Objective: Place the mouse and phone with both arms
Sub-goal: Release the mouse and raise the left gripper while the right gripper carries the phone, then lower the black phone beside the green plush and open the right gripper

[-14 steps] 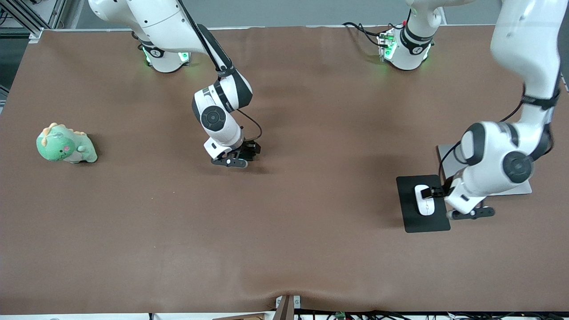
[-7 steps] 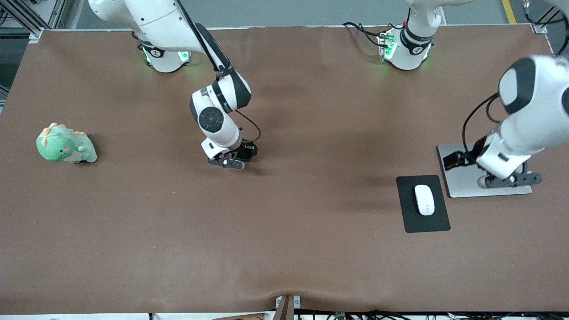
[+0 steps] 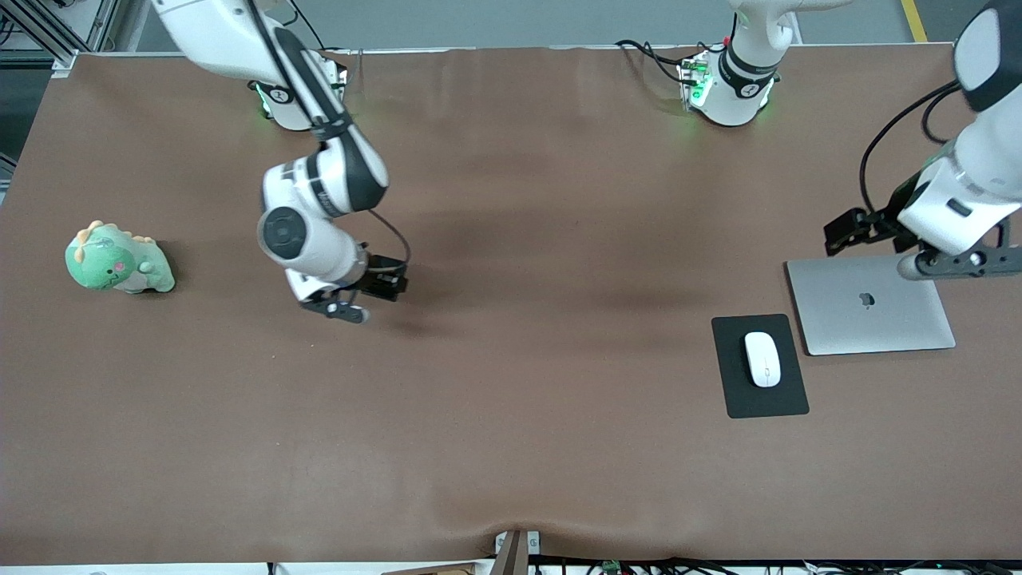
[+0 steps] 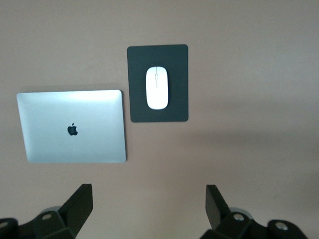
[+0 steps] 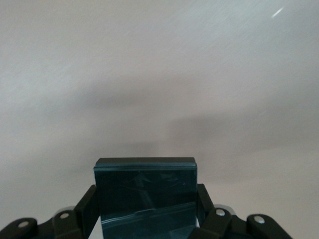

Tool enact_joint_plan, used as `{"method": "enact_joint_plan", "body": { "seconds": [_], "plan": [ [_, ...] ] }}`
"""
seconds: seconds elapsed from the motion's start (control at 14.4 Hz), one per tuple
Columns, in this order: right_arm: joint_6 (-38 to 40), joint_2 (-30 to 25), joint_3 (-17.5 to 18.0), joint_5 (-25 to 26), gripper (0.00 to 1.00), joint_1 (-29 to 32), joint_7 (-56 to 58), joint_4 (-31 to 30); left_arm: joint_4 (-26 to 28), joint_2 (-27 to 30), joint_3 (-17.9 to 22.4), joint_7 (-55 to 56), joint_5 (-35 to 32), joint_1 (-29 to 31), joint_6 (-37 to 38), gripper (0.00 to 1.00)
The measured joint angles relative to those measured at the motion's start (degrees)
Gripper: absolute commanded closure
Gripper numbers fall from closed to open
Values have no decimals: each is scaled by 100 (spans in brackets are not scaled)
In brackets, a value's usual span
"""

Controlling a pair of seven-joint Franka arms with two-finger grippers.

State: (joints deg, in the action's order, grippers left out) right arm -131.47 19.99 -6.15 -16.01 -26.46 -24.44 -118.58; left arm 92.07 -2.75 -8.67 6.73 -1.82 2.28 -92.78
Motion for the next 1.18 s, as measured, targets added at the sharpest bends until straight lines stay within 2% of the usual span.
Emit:
{"method": "enact_joint_plan", "body": {
  "seconds": [0.49,0.76,0.97,1.18],
  "plan": [
    [-13,-184,-25,3,100,1515,2169,-580,-139,726,93,-69,34,-165,763,0],
    [-14,-390,-43,39,100,2276,3081,-893,-139,1082,548,-381,57,-389,1131,0],
    [-131,-492,-131,309,100,2707,3648,-1145,-135,1135,622,-478,78,-383,1211,0],
    [-256,-491,-163,371,100,3200,4200,-1319,-117,1110,613,-478,169,-413,1211,0]
  ]
}}
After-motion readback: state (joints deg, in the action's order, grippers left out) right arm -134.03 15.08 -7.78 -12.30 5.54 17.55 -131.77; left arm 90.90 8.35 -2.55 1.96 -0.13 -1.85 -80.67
